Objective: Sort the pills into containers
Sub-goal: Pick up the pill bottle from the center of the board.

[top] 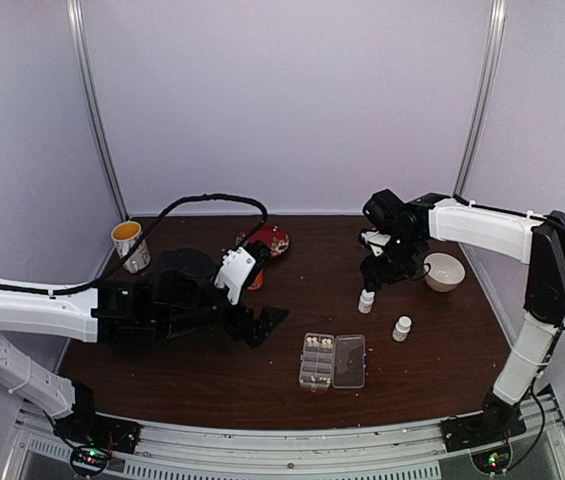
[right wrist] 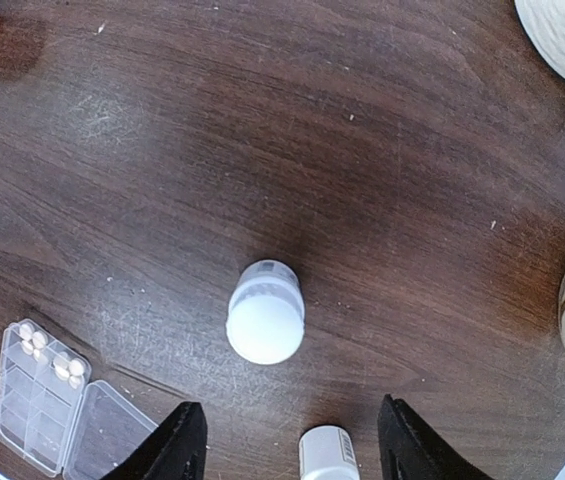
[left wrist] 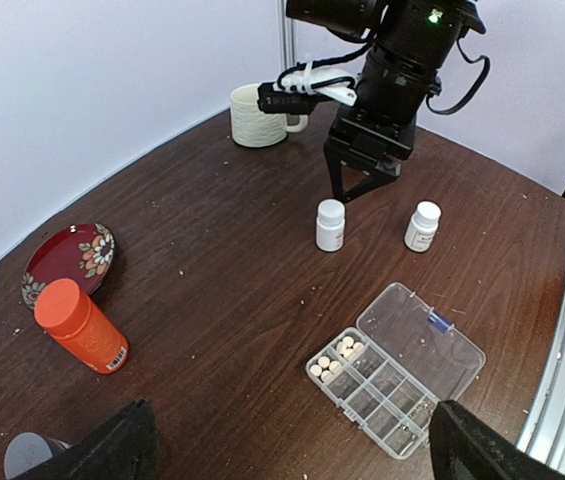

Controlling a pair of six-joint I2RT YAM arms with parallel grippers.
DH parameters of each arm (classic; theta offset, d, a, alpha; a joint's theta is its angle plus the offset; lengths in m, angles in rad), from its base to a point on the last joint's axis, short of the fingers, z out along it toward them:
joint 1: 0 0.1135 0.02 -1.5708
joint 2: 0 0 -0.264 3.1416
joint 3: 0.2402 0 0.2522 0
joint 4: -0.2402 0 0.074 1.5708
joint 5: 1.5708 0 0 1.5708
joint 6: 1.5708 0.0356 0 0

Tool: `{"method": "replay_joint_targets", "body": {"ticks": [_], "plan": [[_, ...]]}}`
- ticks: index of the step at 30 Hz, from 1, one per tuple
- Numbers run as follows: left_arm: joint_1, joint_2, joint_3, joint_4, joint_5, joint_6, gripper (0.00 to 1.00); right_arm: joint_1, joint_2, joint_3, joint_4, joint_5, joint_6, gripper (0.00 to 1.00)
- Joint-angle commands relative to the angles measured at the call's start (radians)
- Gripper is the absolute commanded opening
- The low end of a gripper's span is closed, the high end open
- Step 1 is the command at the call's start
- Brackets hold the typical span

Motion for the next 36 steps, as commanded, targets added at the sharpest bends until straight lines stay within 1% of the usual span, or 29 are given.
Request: {"method": "replay_joint_targets", "body": {"ticks": [1, 11, 18, 26, 32, 36], "plan": [[0.003, 0.006, 0.028, 0.039, 0.023, 0.025, 0.97, 0.015, 0.054, 0.061, -0.031, -0.008, 0.013, 0.59], [0.003, 0.030, 0.038, 0.048, 0.030, 0.046, 0.97, 0.016, 0.132, 0.096, -0.035, -0.008, 0.015, 0.54], [0.003, 0.041, 0.044, 0.043, 0.027, 0.054, 0.97, 0.017, 0.162, 0.116, -0.037, -0.013, 0.010, 0.53], [0.002, 0.044, 0.044, 0.041, 0.027, 0.061, 0.95, 0.017, 0.195, 0.147, -0.048, -0.015, 0.010, 0.43], [0.002, 0.045, 0.043, 0.039, 0.021, 0.064, 0.95, 0.017, 0.212, 0.154, -0.061, -0.009, 0.010, 0.43], [0.002, 0.043, 0.041, 0.039, 0.018, 0.064, 0.95, 0.017, 0.213, 0.154, -0.058, -0.010, 0.013, 0.36]]}}
